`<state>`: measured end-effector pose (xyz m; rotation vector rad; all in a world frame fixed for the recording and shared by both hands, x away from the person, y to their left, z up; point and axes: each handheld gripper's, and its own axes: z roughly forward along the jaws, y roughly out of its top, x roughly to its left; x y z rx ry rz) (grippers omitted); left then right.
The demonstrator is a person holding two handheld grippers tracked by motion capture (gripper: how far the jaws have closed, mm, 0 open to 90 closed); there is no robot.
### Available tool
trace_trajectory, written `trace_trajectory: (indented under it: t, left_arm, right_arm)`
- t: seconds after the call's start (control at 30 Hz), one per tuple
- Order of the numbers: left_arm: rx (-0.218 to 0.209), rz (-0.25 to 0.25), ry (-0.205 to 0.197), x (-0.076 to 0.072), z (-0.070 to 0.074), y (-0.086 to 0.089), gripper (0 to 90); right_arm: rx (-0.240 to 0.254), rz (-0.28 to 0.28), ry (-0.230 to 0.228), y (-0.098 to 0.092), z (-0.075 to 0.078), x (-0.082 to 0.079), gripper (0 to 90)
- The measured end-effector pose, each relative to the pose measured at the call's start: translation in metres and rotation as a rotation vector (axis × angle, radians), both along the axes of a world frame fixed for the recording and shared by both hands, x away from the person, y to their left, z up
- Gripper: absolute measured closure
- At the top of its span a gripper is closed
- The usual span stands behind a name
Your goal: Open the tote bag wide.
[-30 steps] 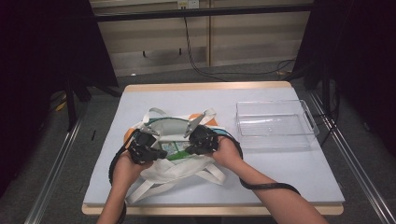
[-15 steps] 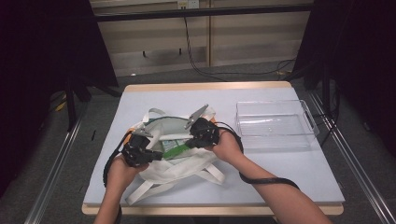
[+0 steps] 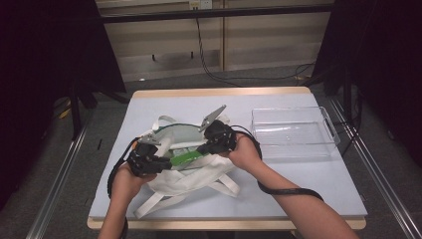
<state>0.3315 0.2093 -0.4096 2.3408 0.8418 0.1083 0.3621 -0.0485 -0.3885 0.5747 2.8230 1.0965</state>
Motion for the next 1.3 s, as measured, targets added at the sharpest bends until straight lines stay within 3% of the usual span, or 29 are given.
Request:
trace_trajectory:
  t: [0.23,0.33,0.67,0.9,1.1,1.3]
  left_arm:
    - [0.002,0.019,-0.011,0.000,0.002,0.004,65.3]
    - [0.001,0.009,-0.015,0.000,0.001,0.004,65.8]
    - [-0.008,-0.011,-0.035,0.001,0.003,-0.004,71.8]
    - [-0.015,0.020,-0.075,0.003,0.005,-0.006,79.3]
    - [-0.033,0.034,-0.073,0.006,0.006,-0.009,81.8]
    - [-0.045,0.046,-0.076,0.008,0.007,-0.011,81.8]
  right_arm:
    - [0.018,-0.009,-0.001,-0.001,0.008,0.000,90.0]
    - [0.032,-0.011,0.001,-0.002,0.010,0.001,90.0]
    - [0.052,0.001,-0.001,-0.002,0.020,-0.003,90.0]
    - [0.069,-0.016,0.010,-0.008,0.027,-0.004,90.0]
    - [0.074,-0.036,0.001,-0.013,0.025,-0.004,90.0]
    - [0.064,-0.039,-0.006,-0.016,0.019,-0.004,79.1]
